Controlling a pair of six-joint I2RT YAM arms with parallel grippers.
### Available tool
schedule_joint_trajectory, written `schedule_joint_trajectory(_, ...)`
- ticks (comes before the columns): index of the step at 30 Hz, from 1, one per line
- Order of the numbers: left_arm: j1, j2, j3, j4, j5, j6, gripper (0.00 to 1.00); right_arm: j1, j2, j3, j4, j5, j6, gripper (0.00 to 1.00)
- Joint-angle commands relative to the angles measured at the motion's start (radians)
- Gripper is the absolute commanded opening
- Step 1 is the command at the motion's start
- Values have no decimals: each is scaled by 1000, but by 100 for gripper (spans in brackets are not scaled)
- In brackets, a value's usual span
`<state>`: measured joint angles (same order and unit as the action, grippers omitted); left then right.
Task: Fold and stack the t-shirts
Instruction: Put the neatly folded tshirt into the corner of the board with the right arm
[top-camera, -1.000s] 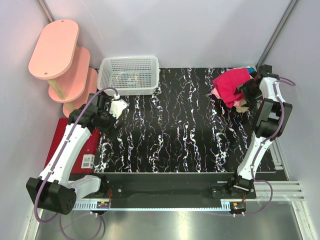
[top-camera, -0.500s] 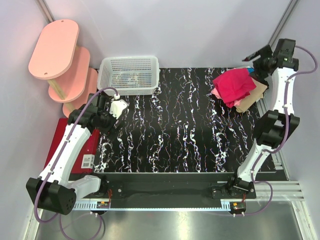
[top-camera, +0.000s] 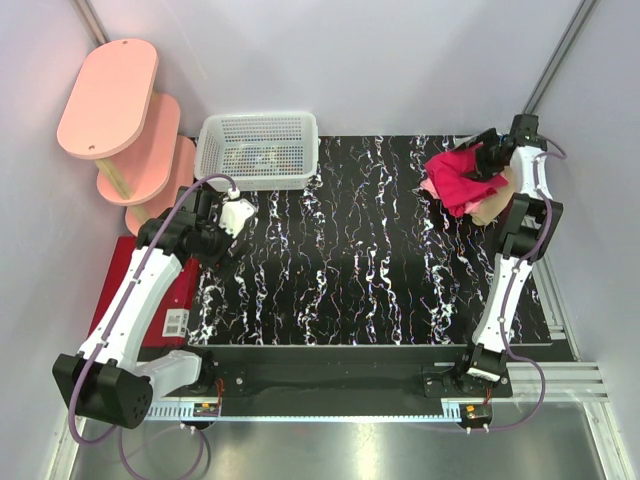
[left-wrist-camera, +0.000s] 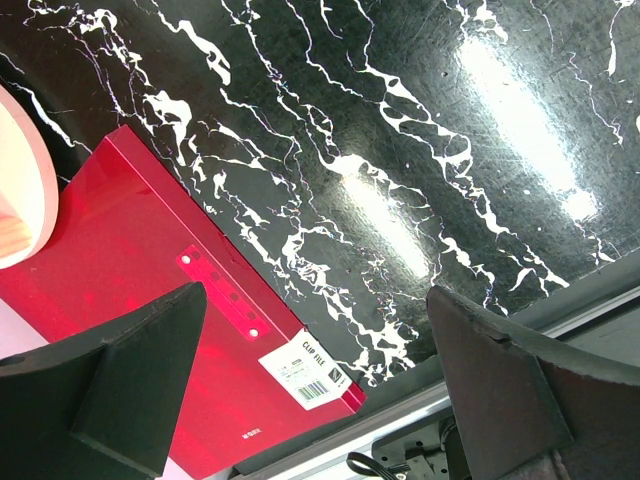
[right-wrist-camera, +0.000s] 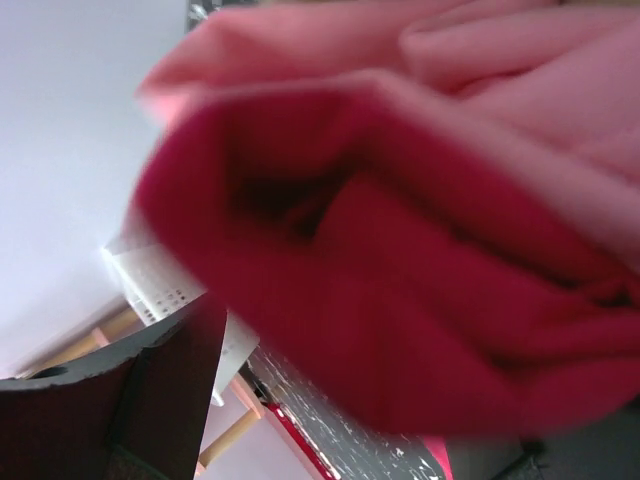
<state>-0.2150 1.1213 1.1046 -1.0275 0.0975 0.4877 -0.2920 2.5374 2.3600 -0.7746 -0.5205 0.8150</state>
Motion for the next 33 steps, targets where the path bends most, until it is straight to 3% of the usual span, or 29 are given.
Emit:
schedule_joint_trajectory(1, 5, -8, 21, 14, -16, -12, 99, -54, 27, 59, 0, 47, -13, 84)
schedule_joint_trajectory(10, 5, 1, 29, 14, -16, -20, 99, -59, -83, 77, 127, -102, 73, 86)
schedule_joint_trajectory(16, 5, 2, 37, 14, -15, -34, 99, -59, 56, 281, 136, -187, 157, 86)
schedule_joint_trajectory(28, 6, -12, 38, 18, -21, -54, 99, -59, 132, 166, 176, -200, 119, 86)
schedule_joint_trajectory(33, 6, -43, 47, 41, -30, -75, 99, -38, 23, 148, 179, -214, 69, 90)
